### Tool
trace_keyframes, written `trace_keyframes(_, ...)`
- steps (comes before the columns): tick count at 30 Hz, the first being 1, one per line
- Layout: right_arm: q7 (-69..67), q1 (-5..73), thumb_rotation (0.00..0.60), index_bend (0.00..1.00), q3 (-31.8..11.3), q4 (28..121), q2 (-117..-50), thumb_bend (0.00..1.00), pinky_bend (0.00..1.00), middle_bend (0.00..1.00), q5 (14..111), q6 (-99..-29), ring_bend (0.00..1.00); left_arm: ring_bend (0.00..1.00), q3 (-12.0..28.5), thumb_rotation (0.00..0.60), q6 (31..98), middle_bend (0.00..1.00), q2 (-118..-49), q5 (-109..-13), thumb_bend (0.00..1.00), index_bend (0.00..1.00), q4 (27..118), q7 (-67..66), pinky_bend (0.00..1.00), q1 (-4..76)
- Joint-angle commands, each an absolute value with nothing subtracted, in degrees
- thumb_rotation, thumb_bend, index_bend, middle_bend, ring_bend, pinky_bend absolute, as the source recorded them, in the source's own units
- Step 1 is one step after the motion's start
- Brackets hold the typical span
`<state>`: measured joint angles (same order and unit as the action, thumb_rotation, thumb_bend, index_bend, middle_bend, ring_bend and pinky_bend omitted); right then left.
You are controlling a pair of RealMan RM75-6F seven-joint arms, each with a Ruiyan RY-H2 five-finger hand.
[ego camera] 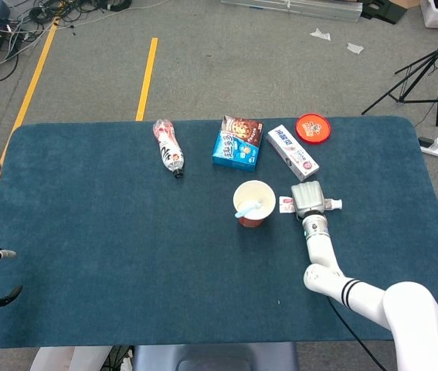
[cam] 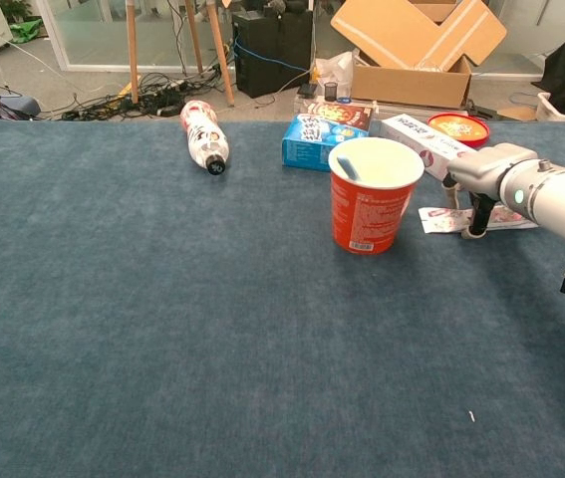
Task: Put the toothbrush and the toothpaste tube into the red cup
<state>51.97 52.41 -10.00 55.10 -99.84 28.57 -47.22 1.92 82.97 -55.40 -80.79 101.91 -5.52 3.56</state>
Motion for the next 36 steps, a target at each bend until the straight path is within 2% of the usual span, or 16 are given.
trace_keyframes(1, 51.50, 52.22, 0.600, 0.64, -10.24, 55.39, -99.63, 0.19, 1.00, 1.00, 28.75, -47.28, 1.00, 0.21, 1.92, 0.600, 83.01, 0.32, -55.40, -80.79, 0.17, 0.32, 101.94, -5.55, 0.28, 3.54)
trace_keyframes(8, 50.47, 51.72, 0.600, 0.68, -10.75, 57.51, -98.15, 0.20, 1.00, 1.00, 29.16, -47.98, 1.00, 0.21, 1.92, 0.600, 83.05, 0.32, -55.48, -80.78, 0.17, 0.32, 101.88, -5.68, 0.28, 3.52)
trace_keyframes(25, 47.29, 50.00, 0.600, 0.70, -11.21, 67.20, -91.93, 0.22, 1.00, 1.00, 31.96, -51.69, 1.00, 0.21, 1.93, 0.600, 82.73, 0.32, -55.73, -80.41, 0.17, 0.32, 101.82, -6.47, 0.28, 3.65)
trace_keyframes(36, 45.19, 49.04, 0.600, 0.71, -10.69, 70.19, -89.46, 0.28, 1.00, 1.00, 33.30, -52.52, 1.00, 0.21, 1.96, 0.600, 82.72, 0.32, -55.91, -80.18, 0.17, 0.32, 101.81, -6.89, 0.28, 3.65)
